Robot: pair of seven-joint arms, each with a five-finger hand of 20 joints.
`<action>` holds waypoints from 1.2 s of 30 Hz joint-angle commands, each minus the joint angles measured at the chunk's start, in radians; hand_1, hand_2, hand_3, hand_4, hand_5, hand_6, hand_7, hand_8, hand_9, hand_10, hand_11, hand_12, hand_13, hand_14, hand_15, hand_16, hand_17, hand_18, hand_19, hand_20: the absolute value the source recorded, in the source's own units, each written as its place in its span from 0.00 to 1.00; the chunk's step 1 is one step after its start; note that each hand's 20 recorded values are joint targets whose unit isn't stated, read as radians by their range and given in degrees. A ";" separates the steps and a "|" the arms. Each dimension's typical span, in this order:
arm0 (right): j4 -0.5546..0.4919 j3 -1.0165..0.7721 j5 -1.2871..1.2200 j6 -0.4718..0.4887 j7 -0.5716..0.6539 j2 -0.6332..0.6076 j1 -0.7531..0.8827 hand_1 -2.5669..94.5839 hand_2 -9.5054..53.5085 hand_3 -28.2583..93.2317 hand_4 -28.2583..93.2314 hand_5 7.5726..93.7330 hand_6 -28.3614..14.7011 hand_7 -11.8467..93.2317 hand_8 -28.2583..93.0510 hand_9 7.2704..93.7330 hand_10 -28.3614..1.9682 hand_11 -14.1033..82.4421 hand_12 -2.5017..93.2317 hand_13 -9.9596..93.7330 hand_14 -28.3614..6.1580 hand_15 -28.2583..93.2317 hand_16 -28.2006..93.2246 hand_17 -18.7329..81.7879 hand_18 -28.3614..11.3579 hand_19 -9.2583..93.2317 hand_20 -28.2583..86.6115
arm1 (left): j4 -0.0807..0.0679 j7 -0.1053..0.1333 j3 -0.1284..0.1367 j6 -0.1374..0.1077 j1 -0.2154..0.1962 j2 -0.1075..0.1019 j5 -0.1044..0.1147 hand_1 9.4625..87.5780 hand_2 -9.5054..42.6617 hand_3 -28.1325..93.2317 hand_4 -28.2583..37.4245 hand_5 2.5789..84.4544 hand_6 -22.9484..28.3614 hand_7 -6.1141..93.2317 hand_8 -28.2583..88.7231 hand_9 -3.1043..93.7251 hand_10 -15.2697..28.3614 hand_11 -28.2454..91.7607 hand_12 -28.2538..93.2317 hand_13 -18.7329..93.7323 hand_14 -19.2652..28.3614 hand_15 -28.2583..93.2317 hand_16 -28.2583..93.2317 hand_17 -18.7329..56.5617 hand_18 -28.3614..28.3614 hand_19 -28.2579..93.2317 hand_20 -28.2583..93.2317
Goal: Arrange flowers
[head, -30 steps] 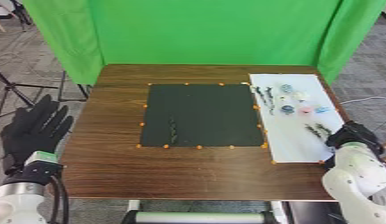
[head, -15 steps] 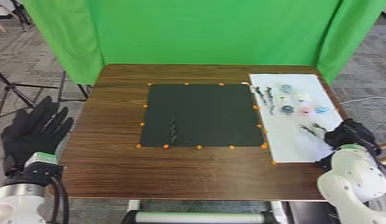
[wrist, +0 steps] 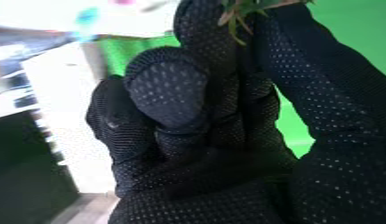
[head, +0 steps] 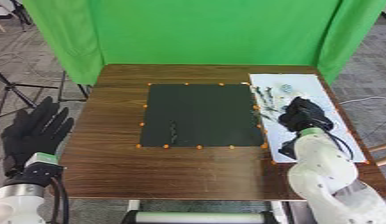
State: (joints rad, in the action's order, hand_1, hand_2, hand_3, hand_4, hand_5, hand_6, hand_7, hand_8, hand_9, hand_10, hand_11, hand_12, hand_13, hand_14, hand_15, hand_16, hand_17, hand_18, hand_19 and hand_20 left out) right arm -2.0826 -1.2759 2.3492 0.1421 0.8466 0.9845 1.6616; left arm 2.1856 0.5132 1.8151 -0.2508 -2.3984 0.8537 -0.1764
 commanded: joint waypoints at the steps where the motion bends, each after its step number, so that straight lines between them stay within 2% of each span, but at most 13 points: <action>1: 0.026 0.185 0.038 0.033 -0.071 0.102 -0.153 0.51 0.01 0.86 0.09 0.76 0.61 0.55 0.41 0.90 0.52 0.53 0.43 0.91 0.61 0.72 0.51 0.75 0.22 1.00 0.70 | 0.002 -0.018 -0.003 -0.002 0.008 -0.011 -0.001 0.22 0.40 0.83 0.00 0.44 0.55 0.19 0.16 0.34 0.60 0.38 0.30 0.35 0.65 0.47 0.16 0.20 0.71 0.50 0.30; 7: 0.137 0.319 0.063 0.072 -0.081 0.177 -0.245 0.51 0.01 0.86 0.09 0.76 0.60 0.56 0.41 0.90 0.52 0.53 0.43 0.91 0.61 0.73 0.52 0.75 0.22 1.00 0.70 | -0.008 -0.035 -0.016 0.003 0.032 -0.018 -0.006 0.22 0.40 0.83 0.00 0.44 0.55 0.19 0.16 0.34 0.60 0.38 0.30 0.35 0.65 0.47 0.16 0.20 0.70 0.49 0.30; 8: 0.162 0.338 0.083 0.074 -0.077 0.191 -0.255 0.51 0.01 0.85 0.09 0.76 0.60 0.56 0.41 0.90 0.52 0.53 0.43 0.91 0.61 0.73 0.52 0.75 0.22 1.00 0.70 | -0.010 -0.044 -0.018 0.002 0.038 -0.016 -0.010 0.22 0.40 0.83 0.00 0.44 0.55 0.19 0.16 0.34 0.60 0.38 0.30 0.35 0.65 0.47 0.16 0.20 0.70 0.49 0.30; 11: 0.225 0.380 0.133 0.068 -0.064 0.218 -0.277 0.51 0.01 0.85 0.09 0.76 0.60 0.56 0.41 0.90 0.52 0.53 0.43 0.91 0.61 0.73 0.52 0.75 0.22 1.00 0.70 | -0.014 -0.049 -0.028 0.005 0.050 -0.020 -0.010 0.22 0.40 0.83 0.00 0.44 0.55 0.19 0.16 0.34 0.60 0.38 0.30 0.35 0.65 0.47 0.16 0.20 0.70 0.49 0.30; 15: 0.271 0.402 0.192 0.051 -0.043 0.241 -0.266 0.51 0.01 0.85 0.09 0.76 0.60 0.56 0.40 0.90 0.52 0.53 0.43 0.91 0.61 0.73 0.52 0.75 0.22 1.00 0.70 | -0.015 -0.050 -0.028 0.003 0.049 -0.025 -0.010 0.22 0.40 0.83 0.00 0.44 0.55 0.19 0.16 0.33 0.60 0.38 0.30 0.34 0.64 0.47 0.16 0.20 0.70 0.49 0.30; 18: 0.274 0.407 0.191 0.050 -0.034 0.250 -0.249 0.52 0.01 0.85 0.09 0.76 0.60 0.56 0.40 0.90 0.51 0.53 0.43 0.91 0.61 0.73 0.52 0.76 0.21 1.00 0.70 | -0.011 -0.042 -0.022 -0.004 0.039 -0.025 -0.005 0.22 0.40 0.83 0.00 0.44 0.55 0.19 0.16 0.33 0.60 0.38 0.30 0.34 0.64 0.46 0.16 0.21 0.70 0.49 0.30; 21: 0.250 0.388 0.126 0.071 -0.030 0.261 -0.225 0.52 0.00 0.85 0.08 0.76 0.60 0.56 0.40 0.90 0.50 0.53 0.42 0.91 0.61 0.73 0.52 0.76 0.21 1.00 0.70 | -0.013 -0.047 -0.021 -0.002 0.038 -0.022 -0.006 0.22 0.40 0.83 0.00 0.44 0.55 0.19 0.16 0.33 0.60 0.38 0.30 0.34 0.64 0.46 0.16 0.21 0.70 0.48 0.31; 23: 0.227 0.367 0.039 0.092 -0.024 0.269 -0.216 0.47 0.02 0.83 0.08 0.77 0.59 0.54 0.39 0.89 0.48 0.55 0.37 0.91 0.60 0.73 0.52 0.76 0.21 1.00 0.70 | -0.014 -0.047 -0.024 -0.006 0.039 -0.022 -0.004 0.22 0.40 0.83 0.00 0.44 0.55 0.19 0.16 0.33 0.60 0.38 0.30 0.34 0.64 0.46 0.16 0.21 0.70 0.48 0.31; 24: 0.222 0.362 0.019 0.096 -0.024 0.272 -0.214 0.42 0.06 0.84 0.08 0.77 0.58 0.52 0.36 0.89 0.46 0.54 0.36 0.91 0.59 0.72 0.52 0.76 0.21 1.00 0.70 | -0.013 -0.046 -0.024 -0.007 0.038 -0.022 -0.001 0.22 0.40 0.83 0.00 0.44 0.55 0.19 0.16 0.33 0.60 0.38 0.30 0.34 0.64 0.46 0.16 0.21 0.70 0.48 0.31; 25: 0.221 0.361 0.020 0.095 -0.027 0.275 -0.213 0.36 0.12 0.84 0.09 0.78 0.57 0.51 0.24 0.89 0.45 0.53 0.34 0.90 0.58 0.72 0.51 0.76 0.20 1.00 0.70 | -0.014 -0.047 -0.024 -0.005 0.038 -0.022 -0.002 0.22 0.40 0.83 0.00 0.44 0.55 0.19 0.16 0.33 0.60 0.38 0.30 0.34 0.64 0.46 0.16 0.21 0.70 0.48 0.31; 27: 0.219 0.359 0.020 0.088 -0.030 0.276 -0.212 0.32 0.17 0.84 0.09 0.79 0.56 0.50 0.17 0.89 0.42 0.51 0.33 0.90 0.56 0.71 0.51 0.75 0.19 1.00 0.70 | -0.016 -0.048 -0.026 0.000 0.044 -0.024 0.010 0.22 0.40 0.83 0.00 0.44 0.55 0.19 0.16 0.33 0.60 0.38 0.30 0.34 0.64 0.46 0.16 0.21 0.70 0.48 0.31; 32: 0.202 0.352 0.016 0.083 -0.026 0.277 -0.206 0.28 0.21 0.81 0.09 0.79 0.53 0.39 0.16 0.90 0.40 0.45 0.30 0.90 0.55 0.70 0.50 0.75 0.19 1.00 0.70 | -0.015 -0.050 -0.025 -0.001 0.043 -0.021 0.011 0.22 0.40 0.83 0.00 0.44 0.56 0.19 0.16 0.33 0.61 0.38 0.30 0.34 0.64 0.47 0.16 0.21 0.70 0.48 0.31; 36: 0.164 0.338 -0.023 0.051 -0.021 0.271 -0.190 0.27 0.22 0.81 0.09 0.79 0.52 0.36 0.17 0.91 0.39 0.43 0.29 0.91 0.56 0.69 0.49 0.76 0.19 1.00 0.69 | -0.012 -0.051 -0.020 -0.003 0.036 -0.018 0.009 0.22 0.40 0.83 0.00 0.44 0.56 0.19 0.16 0.33 0.61 0.38 0.30 0.34 0.65 0.47 0.16 0.21 0.70 0.48 0.31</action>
State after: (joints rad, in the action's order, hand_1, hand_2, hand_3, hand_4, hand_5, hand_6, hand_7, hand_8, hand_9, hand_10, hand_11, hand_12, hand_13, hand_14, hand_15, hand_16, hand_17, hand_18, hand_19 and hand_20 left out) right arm -1.8704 -0.9237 2.3402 0.2227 0.8137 1.2566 1.4467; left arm 2.1709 0.4712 1.7867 -0.2510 -2.3481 0.8306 -0.1718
